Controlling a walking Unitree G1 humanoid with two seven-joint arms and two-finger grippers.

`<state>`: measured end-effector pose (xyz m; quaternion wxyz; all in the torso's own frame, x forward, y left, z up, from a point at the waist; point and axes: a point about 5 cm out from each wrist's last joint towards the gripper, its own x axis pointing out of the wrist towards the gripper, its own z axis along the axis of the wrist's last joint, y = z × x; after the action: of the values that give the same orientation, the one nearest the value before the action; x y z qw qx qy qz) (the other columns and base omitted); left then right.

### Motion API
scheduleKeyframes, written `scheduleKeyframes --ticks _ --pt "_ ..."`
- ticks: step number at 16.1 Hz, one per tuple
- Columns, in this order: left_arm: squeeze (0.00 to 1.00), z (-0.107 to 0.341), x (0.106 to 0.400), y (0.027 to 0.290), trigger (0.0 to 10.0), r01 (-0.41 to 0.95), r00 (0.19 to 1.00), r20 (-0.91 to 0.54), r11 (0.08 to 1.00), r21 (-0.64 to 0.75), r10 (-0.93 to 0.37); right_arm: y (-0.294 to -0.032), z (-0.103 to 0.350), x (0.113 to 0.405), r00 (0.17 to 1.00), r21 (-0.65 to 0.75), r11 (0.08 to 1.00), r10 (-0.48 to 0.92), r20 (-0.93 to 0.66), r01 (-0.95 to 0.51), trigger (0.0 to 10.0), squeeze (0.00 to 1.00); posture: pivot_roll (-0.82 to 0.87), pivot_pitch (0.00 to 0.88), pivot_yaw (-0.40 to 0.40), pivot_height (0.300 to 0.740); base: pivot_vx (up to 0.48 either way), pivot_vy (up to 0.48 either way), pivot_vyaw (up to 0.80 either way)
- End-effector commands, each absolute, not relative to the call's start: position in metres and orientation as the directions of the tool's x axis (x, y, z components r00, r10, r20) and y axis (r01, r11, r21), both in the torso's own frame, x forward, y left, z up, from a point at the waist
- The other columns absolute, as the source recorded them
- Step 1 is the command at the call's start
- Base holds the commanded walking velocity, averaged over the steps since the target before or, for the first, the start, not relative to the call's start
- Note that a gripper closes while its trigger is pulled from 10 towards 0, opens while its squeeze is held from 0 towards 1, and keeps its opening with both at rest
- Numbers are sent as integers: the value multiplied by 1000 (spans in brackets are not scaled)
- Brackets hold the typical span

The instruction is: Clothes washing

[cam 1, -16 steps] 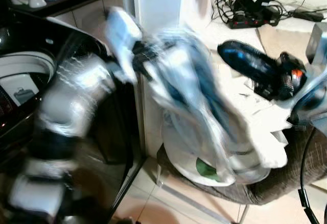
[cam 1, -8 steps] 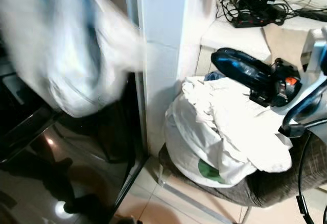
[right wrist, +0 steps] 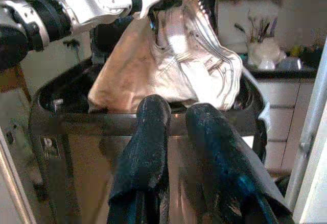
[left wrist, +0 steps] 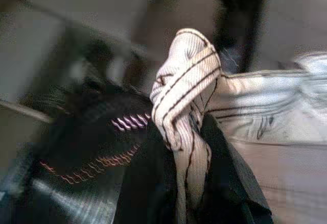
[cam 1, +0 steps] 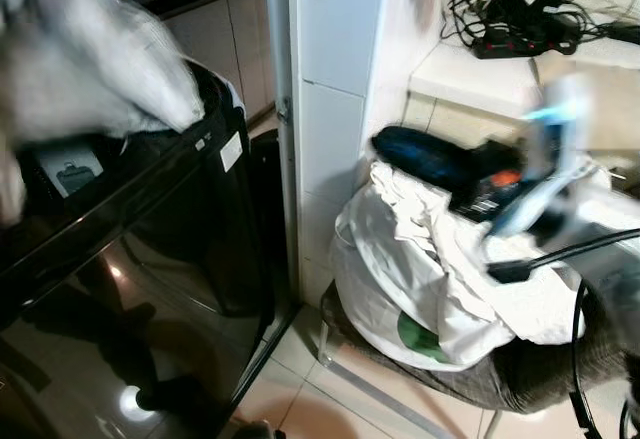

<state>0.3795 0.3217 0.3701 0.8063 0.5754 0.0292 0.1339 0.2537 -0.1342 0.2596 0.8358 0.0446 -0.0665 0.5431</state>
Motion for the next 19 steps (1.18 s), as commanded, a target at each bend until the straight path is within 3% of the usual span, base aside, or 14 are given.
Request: scheduleKeyframes --ticks 1,2,3,6,11,12,13,16,18,19 --pt "0 363 377 330 10000 -121 951 15 328 937 308 -127 257 252 400 -27 405 910 107 -914 10000 0 -32 0 62 740 0 0 0" --pt "831 357 376 335 10000 -89 940 -42 363 928 339 -124 255 250 389 -29 393 916 98 -919 10000 0 -34 0 58 740 0 0 0" --pt "1000 352 373 342 10000 -64 922 -108 424 904 371 -121 254 248 374 -35 378 923 84 -925 10000 0 -34 0 58 740 0 0 0" --pt "1000 343 361 359 10000 47 881 -263 480 876 394 -117 252 248 361 -43 364 930 71 -930 10000 0 -29 0 51 740 0 0 0" --pt "1000 342 357 359 10000 85 916 -325 680 728 234 -115 240 256 395 -34 394 919 -13 -918 10000 0 -14 0 31 740 0 0 0" --pt "282 345 356 360 10000 70 922 -306 675 735 237 -116 238 259 423 -40 422 906 -29 -906 10000 0 -14 0 31 740 0 0 0" --pt "0 350 355 359 10000 62 934 -287 694 717 213 -120 233 265 474 -50 472 878 -64 -880 10000 0 -16 0 32 740 0 0 0" --pt "0 350 353 360 10000 77 938 -292 712 698 185 -125 228 270 524 -61 520 847 -94 -852 10000 0 -16 0 31 740 0 0 0" --pt "0 358 353 361 10000 1 959 -207 730 684 193 -129 227 280 591 -84 585 801 -96 -807 10000 0 -17 0 31 740 0 0 0" --pt "0 365 353 361 10000 -62 965 -129 678 732 228 -131 228 285 625 -84 620 776 -83 -780 10000 0 -13 0 27 740 0 0 0"
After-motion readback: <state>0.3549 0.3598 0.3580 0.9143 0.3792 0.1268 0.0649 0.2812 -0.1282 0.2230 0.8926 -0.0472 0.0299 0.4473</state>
